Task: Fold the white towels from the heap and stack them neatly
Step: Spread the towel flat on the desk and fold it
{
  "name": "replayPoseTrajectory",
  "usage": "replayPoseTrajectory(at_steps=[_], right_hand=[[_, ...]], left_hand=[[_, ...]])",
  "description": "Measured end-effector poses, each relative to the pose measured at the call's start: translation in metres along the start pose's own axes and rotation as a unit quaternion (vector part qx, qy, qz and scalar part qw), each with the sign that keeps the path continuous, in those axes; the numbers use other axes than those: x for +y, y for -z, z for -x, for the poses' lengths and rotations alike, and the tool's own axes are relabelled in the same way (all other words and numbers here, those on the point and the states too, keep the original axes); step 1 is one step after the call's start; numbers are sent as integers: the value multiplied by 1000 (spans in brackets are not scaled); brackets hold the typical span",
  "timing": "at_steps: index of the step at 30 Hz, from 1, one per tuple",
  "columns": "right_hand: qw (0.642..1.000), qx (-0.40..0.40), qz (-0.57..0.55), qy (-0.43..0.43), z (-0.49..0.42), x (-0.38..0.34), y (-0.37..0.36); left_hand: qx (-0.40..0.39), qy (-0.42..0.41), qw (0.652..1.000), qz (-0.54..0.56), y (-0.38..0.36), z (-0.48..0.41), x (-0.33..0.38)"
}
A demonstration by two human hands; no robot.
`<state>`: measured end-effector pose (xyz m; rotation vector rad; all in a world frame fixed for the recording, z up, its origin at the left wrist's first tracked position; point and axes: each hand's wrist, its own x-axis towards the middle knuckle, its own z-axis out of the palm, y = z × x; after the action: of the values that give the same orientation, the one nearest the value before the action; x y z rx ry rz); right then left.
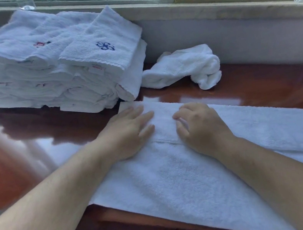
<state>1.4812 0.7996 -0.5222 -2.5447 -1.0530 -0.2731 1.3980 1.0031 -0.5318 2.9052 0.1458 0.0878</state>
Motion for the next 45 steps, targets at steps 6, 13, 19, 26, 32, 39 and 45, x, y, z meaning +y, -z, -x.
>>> replayPoseTrajectory(at_steps=[6, 13, 19, 26, 32, 39, 45], right_hand=[[998, 7, -62, 7, 44, -17, 22], [990, -75, -115, 32, 116, -40, 25], [987, -52, -146, 34, 124, -42, 26], [982, -57, -135, 120, 127, -39, 28], [978, -123, -98, 135, 129, -34, 34], [978, -81, -47, 189, 137, -34, 42], [977, -40, -22, 209, 145, -36, 34]], left_hand=[[159, -63, 983, 72, 6, 40, 4], [90, -104, 972, 192, -2, 105, 6], [117, -97, 975, 164, -4, 109, 10], [42, -162, 974, 154, 7, 115, 6], [-47, -176, 980, 82, 7, 127, -2], [-10, -172, 982, 74, -1, 138, -11], [28, -162, 978, 125, 2, 148, -12]])
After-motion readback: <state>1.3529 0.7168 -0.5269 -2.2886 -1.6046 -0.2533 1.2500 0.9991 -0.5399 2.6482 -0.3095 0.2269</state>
